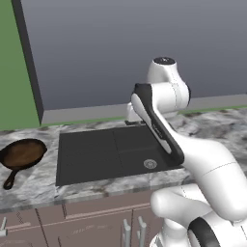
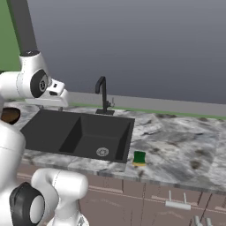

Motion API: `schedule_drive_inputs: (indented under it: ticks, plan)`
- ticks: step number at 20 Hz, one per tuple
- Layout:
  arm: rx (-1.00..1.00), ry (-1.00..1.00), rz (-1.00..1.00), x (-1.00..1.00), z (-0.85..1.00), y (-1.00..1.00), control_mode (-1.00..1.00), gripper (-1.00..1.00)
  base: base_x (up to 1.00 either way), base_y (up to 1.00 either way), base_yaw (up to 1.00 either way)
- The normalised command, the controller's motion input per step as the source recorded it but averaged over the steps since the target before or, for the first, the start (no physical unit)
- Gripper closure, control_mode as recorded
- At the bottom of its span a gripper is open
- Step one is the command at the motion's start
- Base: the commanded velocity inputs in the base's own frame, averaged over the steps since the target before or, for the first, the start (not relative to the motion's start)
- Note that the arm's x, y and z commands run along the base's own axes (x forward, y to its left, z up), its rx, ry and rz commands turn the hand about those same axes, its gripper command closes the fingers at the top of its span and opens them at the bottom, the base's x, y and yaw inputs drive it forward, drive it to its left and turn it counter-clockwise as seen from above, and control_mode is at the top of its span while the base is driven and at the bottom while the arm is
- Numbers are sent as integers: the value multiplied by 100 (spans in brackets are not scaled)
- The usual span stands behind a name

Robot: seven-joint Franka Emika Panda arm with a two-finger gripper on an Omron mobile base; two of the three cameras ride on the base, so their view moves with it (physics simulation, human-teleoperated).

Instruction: Pick the pan and sponge and place them into the sink. Then turn on the water.

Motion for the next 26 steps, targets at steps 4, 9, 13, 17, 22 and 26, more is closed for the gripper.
schedule_drive_inputs:
  ticks: [4, 9, 13, 17, 22, 26]
  plan:
    - [0, 3, -3, -5, 0, 29, -100, -100, 0, 0, 0]
    - [0, 2, -3, -5, -2, 28, -100, -100, 0, 0, 0]
    - [0, 1, -2, -4, -3, 29, -100, -100, 0, 0, 0]
    - [0, 0, -1, -2, -4, 28, -100, -100, 0, 0, 0]
    - [0, 1, -1, 0, -8, 27, -100, -100, 0, 0, 0]
    - [0, 0, -1, 0, -10, 28, -100, -100, 0, 0, 0]
